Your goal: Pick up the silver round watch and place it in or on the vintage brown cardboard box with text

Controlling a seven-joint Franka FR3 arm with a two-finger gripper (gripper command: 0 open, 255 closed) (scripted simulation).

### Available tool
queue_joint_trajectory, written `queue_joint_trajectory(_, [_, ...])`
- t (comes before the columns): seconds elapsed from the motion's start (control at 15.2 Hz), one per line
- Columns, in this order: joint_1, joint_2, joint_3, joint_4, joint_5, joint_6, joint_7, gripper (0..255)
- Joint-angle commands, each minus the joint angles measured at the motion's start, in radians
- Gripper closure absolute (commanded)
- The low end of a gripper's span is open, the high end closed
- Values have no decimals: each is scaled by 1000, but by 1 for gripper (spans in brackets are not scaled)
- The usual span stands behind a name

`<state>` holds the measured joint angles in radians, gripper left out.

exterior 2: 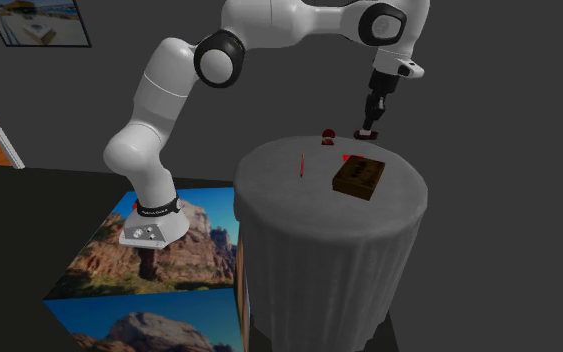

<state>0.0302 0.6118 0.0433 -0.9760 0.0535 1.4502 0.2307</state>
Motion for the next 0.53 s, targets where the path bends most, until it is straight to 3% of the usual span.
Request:
queue_joint_trajectory(0.0, [1, 33, 0, 32, -1, 1, 0, 255])
queue_joint_trajectory(0.46, [0, 3, -1, -112, 0, 115, -7, 255])
